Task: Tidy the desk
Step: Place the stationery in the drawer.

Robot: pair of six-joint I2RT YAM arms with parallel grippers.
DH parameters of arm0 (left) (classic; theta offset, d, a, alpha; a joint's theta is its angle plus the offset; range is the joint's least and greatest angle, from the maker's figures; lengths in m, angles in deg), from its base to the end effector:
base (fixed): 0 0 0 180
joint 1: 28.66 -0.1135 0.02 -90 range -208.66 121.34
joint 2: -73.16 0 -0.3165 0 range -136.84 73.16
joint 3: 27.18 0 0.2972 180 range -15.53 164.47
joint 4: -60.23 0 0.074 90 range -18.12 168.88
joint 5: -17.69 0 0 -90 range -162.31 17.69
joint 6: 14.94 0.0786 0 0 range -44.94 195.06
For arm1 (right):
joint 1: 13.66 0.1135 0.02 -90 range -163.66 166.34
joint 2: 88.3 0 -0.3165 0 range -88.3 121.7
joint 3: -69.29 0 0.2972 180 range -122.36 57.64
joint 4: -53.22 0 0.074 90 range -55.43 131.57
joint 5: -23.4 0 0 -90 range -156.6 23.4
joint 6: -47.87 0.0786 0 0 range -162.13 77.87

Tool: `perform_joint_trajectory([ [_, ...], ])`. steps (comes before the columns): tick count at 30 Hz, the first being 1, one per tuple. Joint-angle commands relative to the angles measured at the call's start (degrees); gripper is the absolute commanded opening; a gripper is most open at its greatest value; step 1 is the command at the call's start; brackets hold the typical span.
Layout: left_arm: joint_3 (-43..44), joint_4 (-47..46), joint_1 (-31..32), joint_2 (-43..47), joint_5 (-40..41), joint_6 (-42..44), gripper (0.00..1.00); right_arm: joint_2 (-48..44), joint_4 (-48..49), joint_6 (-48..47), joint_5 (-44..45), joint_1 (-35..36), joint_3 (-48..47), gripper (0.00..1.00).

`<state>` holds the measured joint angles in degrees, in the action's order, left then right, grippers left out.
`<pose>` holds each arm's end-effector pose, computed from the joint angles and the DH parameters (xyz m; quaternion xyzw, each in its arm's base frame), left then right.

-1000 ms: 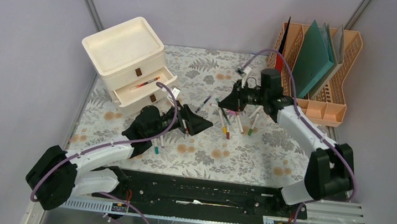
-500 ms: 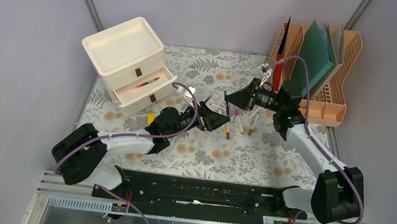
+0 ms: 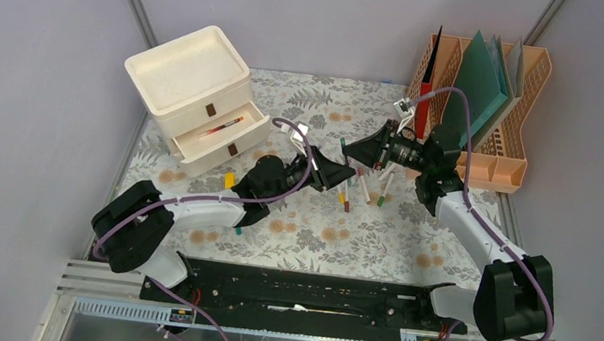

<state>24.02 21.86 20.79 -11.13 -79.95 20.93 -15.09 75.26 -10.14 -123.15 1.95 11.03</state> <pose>0.2448 -0.3022 0.2802 0.0217 0.6737 -0.6071 0.4208 0.3022 0.1525 0.3543 -0.2684 0.6277 0.5533 0.4774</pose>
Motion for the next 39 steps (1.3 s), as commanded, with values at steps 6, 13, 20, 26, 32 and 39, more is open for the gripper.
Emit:
perform_joint_trajectory([
  [6,3.6,2.3,0.2,1.5,-0.2,5.4,0.00,-2.7,0.8,-3.7,-2.0,-0.3,-0.3,0.10],
  [13,1.7,13.6,0.0,9.6,0.1,15.3,0.00,-5.5,-19.5,-22.9,-6.8,-0.8,-4.7,1.00],
  [20,10.4,53.3,-0.8,20.1,5.6,38.0,0.00,-11.1,-46.2,-45.7,-9.4,-7.7,-9.1,1.00],
  [26,20.1,72.5,-2.4,21.7,18.3,49.0,0.00,-15.5,-57.2,-56.7,0.0,-12.3,-8.7,1.00],
  [32,24.6,79.8,-5.0,19.9,34.2,59.0,0.00,-16.8,-57.2,-59.0,0.8,-15.3,-6.1,1.00],
  [39,27.6,81.7,-8.6,13.8,46.4,66.5,0.00,-15.8,-57.7,-60.3,3.4,-15.3,-5.7,1.00],
])
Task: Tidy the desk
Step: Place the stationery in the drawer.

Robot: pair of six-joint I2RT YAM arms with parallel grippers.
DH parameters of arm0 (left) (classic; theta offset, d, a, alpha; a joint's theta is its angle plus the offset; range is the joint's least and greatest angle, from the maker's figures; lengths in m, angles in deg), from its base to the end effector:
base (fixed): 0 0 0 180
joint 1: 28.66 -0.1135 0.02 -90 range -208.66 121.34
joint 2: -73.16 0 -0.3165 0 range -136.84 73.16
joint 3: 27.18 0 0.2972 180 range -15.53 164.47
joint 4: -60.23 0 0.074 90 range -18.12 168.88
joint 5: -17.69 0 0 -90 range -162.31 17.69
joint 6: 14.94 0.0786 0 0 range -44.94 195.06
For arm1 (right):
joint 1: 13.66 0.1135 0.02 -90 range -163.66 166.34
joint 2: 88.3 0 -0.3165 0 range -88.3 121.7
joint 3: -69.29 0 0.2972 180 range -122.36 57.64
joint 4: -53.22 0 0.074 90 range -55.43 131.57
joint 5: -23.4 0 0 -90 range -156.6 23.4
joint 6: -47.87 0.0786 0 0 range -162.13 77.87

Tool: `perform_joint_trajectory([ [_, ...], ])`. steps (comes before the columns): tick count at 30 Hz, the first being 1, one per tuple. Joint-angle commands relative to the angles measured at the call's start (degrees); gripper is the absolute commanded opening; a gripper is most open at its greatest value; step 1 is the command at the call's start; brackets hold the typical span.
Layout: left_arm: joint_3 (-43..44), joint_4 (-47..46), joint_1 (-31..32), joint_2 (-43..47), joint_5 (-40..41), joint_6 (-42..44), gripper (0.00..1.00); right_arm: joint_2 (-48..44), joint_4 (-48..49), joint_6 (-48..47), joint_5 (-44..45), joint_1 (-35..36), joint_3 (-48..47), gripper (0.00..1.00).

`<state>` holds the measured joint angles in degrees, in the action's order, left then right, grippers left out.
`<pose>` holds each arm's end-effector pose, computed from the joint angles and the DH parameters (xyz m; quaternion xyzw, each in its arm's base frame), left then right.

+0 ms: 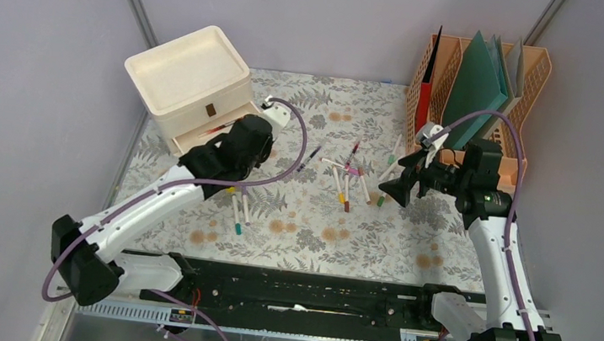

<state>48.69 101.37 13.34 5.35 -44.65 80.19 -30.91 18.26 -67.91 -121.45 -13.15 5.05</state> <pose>0.2586 -0.1837 0.3698 0.2369 0.8280 0.0530 0.5054 0.2491 0.0665 0.3594 -0.4038 0.6875 0.2856 0.5318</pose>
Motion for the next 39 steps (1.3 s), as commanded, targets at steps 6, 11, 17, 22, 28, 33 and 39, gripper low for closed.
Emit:
perform_joint_trajectory([
  [6,2.5,-1.2,-5.7,-8.7,21.9,17.5,0.00,0.0,-1.4,-3.7,2.2,-0.2,0.2,1.00],
  [11,1.3,-6.3,-9.7,-12.1,22.1,22.5,0.00,-0.2,-1.7,-4.2,2.2,-0.2,0.2,1.00],
  [17,-2.5,-16.0,-12.9,-13.7,22.9,25.7,0.11,-0.2,-2.2,-4.6,1.5,-0.2,0.1,1.00],
  [22,-3.9,-18.5,-13.3,-14.5,24.1,26.0,0.39,-0.4,-2.2,-4.5,0.7,-0.2,0.2,1.00],
  [28,-3.1,-17.7,-13.3,-13.7,24.1,24.2,0.55,-0.7,-2.2,-4.5,0.6,-0.2,0.2,1.00],
  [33,1.3,-10.4,-11.6,-11.9,18.7,16.4,0.60,-0.7,-2.2,-4.5,0.6,-0.2,0.2,1.00],
  [39,1.9,-8.8,-9.5,-6.0,-0.3,4.3,0.82,-0.4,-2.1,-4.7,0.7,-0.2,0.3,1.00],
])
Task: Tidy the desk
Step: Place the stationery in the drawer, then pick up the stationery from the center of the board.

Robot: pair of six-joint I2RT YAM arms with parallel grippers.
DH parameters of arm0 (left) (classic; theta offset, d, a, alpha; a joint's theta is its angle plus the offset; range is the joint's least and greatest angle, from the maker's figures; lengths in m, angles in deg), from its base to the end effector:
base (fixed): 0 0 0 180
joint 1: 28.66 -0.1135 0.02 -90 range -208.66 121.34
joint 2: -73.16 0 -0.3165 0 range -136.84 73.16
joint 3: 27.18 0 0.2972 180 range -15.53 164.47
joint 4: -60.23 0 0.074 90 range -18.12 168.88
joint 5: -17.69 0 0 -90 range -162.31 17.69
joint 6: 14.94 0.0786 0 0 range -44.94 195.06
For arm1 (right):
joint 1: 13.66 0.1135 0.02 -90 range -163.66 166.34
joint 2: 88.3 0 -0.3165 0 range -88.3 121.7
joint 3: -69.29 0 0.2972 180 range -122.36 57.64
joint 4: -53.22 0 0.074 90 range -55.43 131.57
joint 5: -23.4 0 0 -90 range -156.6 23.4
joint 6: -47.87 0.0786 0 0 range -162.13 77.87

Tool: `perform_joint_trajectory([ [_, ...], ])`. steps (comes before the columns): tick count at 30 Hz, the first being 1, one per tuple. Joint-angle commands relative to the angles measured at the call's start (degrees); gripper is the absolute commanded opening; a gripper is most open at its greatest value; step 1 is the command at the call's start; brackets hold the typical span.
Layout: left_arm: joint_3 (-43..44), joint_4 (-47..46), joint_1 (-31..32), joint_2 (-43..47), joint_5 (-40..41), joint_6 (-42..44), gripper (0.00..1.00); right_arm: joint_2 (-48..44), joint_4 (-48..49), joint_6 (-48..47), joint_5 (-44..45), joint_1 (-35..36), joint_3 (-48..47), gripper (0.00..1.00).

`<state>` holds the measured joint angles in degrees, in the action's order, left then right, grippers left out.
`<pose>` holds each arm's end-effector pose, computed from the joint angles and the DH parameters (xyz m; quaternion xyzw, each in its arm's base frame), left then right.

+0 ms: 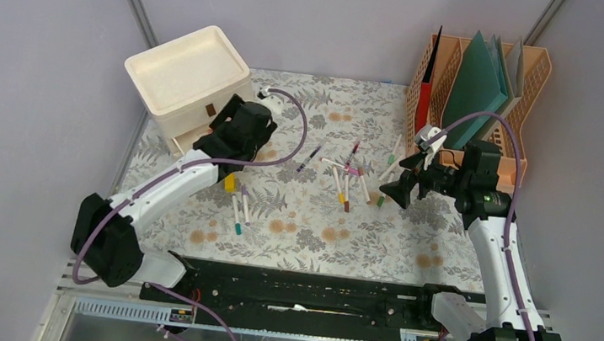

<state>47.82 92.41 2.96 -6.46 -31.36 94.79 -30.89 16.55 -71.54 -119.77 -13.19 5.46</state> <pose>0.3387 -0.1480 0.3210 0.2218 0.8228 0.2676 0.4496 0.2490 0.0650 0.3524 -0.4153 0.6918 0.2644 0.5283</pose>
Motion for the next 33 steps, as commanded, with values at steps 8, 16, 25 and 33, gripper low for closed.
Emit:
perform_joint_trajectory([
  [8,-6.9,-16.4,0.5,12.6,-40.9,-27.6,0.99,-0.6,-0.2,-1.0,-1.1,-0.2,0.1,1.00],
  [16,-7.7,-24.8,-0.2,4.0,-54.0,-38.6,0.99,-0.6,0.0,-1.2,-1.0,-0.1,0.3,1.00],
  [25,1.5,-16.1,-0.1,-11.7,-49.4,-39.6,0.96,-0.4,0.0,-1.2,-0.8,-0.1,0.4,1.00],
  [33,11.6,-7.7,2.7,-24.7,-41.7,-34.2,0.73,0.0,0.1,-1.4,-0.5,-0.1,0.5,1.00],
])
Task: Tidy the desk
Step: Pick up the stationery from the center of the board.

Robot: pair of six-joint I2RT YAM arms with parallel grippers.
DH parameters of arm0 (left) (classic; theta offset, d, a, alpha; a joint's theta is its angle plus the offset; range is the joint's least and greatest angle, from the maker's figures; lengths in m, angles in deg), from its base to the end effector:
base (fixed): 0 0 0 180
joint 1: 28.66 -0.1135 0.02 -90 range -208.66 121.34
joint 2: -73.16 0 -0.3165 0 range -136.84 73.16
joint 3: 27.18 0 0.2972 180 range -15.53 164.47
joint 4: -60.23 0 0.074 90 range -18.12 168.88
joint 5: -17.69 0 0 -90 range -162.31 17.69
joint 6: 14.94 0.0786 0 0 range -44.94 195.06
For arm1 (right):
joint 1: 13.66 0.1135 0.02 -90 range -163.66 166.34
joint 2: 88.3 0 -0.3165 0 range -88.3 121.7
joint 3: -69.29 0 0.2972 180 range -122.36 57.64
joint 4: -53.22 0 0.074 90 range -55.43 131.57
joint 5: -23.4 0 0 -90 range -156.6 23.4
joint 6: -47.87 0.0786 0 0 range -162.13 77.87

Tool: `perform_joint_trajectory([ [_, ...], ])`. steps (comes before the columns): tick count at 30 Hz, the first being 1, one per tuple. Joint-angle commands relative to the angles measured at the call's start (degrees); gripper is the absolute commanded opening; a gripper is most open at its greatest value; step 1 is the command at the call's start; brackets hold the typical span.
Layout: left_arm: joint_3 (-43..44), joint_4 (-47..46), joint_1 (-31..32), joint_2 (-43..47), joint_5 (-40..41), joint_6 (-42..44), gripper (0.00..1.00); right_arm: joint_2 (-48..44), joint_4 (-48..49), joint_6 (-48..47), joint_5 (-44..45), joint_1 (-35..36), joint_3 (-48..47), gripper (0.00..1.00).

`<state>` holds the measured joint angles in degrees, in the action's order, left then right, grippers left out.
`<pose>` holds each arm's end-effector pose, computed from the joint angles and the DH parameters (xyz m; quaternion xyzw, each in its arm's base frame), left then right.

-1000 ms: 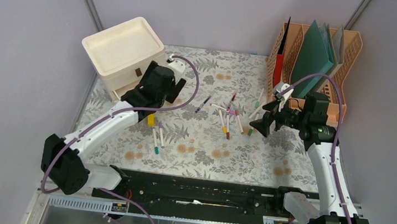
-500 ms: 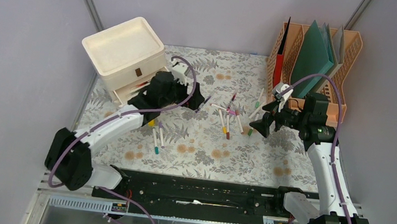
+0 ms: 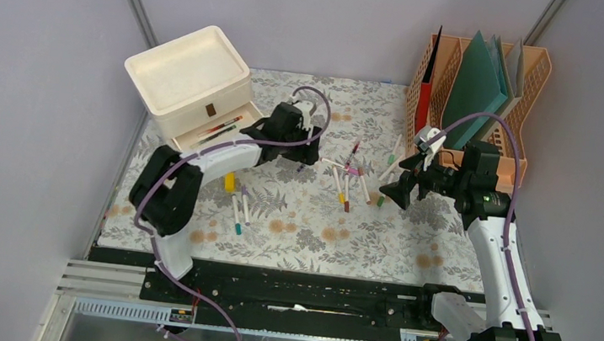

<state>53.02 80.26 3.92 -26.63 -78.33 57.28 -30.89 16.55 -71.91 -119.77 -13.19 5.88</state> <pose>0.3925 -0.2606 0.2287 0.1385 0.8932 -0.2238 0.3644 0.2487 0.0650 0.3495 -0.4166 0.6924 0.2642 0.5266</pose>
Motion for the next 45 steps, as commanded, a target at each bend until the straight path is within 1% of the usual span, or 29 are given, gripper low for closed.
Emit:
perform_joint_trajectory([
  [1,7.9,6.2,2.3,-5.9,6.6,4.0,0.70,0.0,0.0,-1.0,-0.5,-0.2,0.1,1.00],
  [7,15.1,12.5,4.1,-13.2,12.6,7.7,0.46,0.1,0.1,-1.1,-0.4,-0.1,0.1,1.00],
  [9,16.8,13.9,4.5,-14.9,14.5,8.9,0.41,0.1,0.1,-1.1,-0.4,-0.1,0.2,1.00],
  [15,19.4,15.3,5.0,-18.1,17.5,11.0,0.37,0.2,0.1,-1.1,-0.5,-0.1,0.2,1.00],
  [25,22.5,17.2,5.0,-22.3,16.4,12.3,0.32,0.3,0.1,-1.1,-0.6,-0.1,0.2,1.00],
  [31,22.6,18.2,5.0,-23.4,15.8,12.7,0.24,0.3,0.1,-1.1,-0.7,-0.2,0.2,1.00],
  [34,22.6,18.6,5.1,-24.0,15.0,12.8,0.19,0.3,0.1,-1.1,-0.8,-0.1,0.2,1.00],
  [40,21.5,18.7,5.1,-24.0,14.1,12.6,0.00,0.4,0.1,-1.1,-0.7,-0.1,0.3,1.00],
  [45,19.8,17.7,5.3,-22.4,14.2,12.3,0.00,0.3,0.1,-1.2,-0.8,-0.1,0.3,1.00],
])
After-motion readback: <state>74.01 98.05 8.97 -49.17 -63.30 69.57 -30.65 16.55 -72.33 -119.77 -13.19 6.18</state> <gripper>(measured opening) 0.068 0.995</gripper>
